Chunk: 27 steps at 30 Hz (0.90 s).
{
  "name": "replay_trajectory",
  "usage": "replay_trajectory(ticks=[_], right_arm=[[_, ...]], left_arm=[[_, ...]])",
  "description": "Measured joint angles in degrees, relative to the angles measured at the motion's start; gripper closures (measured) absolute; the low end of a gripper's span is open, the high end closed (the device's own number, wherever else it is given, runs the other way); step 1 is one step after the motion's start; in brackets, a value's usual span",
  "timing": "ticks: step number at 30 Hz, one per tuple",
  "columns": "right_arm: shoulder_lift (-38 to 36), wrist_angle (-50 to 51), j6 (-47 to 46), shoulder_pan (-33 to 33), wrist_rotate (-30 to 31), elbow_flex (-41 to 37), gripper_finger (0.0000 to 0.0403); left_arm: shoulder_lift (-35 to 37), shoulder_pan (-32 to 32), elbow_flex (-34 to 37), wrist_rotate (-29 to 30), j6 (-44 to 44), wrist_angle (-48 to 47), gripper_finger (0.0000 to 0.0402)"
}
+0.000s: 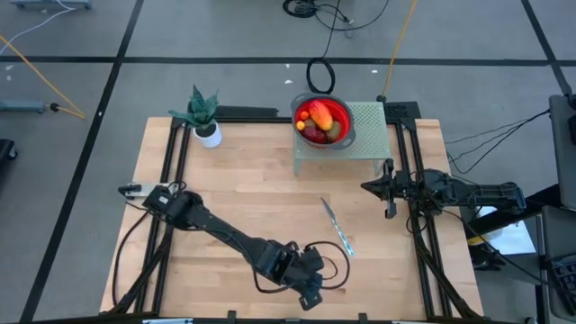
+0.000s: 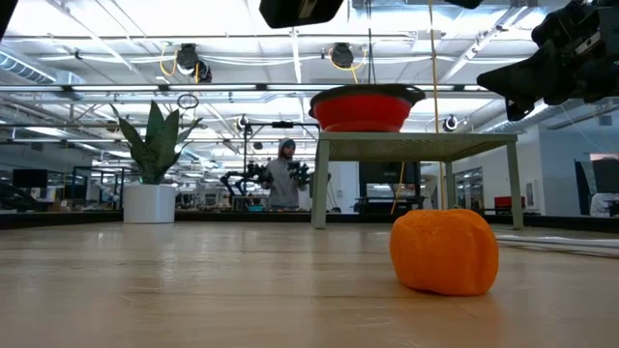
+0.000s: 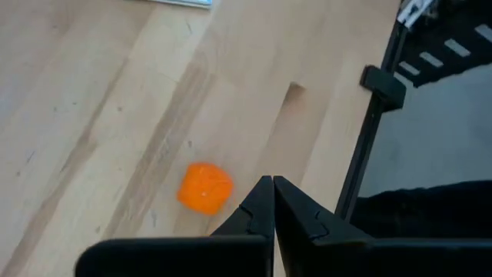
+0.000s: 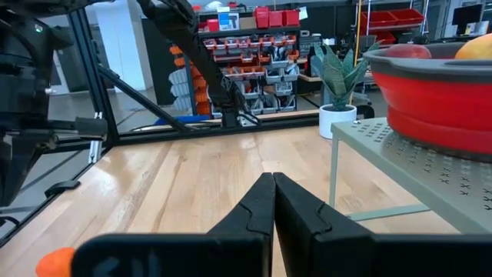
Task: Pick & Place Fruit
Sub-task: Put the orange tangerine into the red basket on the shelf
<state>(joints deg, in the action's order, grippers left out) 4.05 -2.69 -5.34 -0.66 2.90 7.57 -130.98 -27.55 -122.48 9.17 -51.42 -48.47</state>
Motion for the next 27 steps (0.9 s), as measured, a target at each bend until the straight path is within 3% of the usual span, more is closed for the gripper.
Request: replay_trajectory(ticks=[6,20,27], right_arm=[[0.0,0.0,0.0,0.0,0.0,0.0,0.0403],[0.0,0.0,0.0,0.0,0.0,0.0,0.0403],[0.0,0.0,0.0,0.0,0.0,0.0,0.0403]], left_arm=[[0.0,0.1,0.0,0.6,-1.2,0.0,0.0354],[0.0,0.1,0.0,-0.7,-2.7,0.0,0.0143],[0.0,0.1,3.5,-2.1,-2.5,1.8,0.0089]])
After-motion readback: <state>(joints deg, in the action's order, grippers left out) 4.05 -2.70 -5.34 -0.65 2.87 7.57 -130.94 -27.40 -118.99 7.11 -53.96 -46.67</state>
